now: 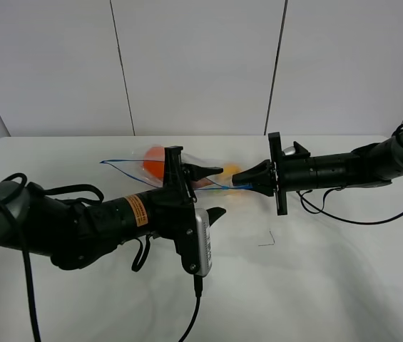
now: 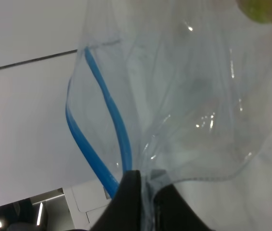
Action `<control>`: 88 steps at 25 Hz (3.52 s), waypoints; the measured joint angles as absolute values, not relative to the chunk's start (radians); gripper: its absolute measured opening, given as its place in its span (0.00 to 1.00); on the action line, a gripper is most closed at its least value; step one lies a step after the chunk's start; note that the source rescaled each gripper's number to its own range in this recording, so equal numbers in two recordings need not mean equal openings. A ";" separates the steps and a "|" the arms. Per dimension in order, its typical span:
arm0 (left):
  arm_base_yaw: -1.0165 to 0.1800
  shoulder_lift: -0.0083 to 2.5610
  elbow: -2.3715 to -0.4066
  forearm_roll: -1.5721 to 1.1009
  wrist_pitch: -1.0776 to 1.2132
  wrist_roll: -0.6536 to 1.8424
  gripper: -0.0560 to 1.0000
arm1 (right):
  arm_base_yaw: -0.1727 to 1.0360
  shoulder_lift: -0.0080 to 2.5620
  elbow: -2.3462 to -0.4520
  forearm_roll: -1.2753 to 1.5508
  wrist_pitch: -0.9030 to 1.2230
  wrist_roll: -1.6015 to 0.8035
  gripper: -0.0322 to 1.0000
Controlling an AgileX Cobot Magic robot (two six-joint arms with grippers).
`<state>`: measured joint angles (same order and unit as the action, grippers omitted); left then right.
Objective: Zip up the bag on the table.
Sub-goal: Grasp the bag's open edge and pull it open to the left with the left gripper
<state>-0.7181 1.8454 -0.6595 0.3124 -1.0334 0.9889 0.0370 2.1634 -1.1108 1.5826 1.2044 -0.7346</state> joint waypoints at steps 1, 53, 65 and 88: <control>-0.718 1.857 -0.660 0.312 -1.058 0.990 0.96 | 0.037 2.163 -1.111 1.583 1.204 -0.735 0.03; -0.718 2.032 -0.788 0.240 -1.096 1.030 0.09 | 0.037 2.163 -1.111 1.574 1.204 -0.738 0.03; -0.719 2.032 -0.783 0.157 -1.108 1.087 0.05 | 0.037 2.163 -1.111 1.589 1.200 -0.738 0.03; -0.501 2.031 -0.570 -0.048 -1.235 1.226 0.05 | 0.040 2.163 -1.111 1.586 1.198 -0.738 0.03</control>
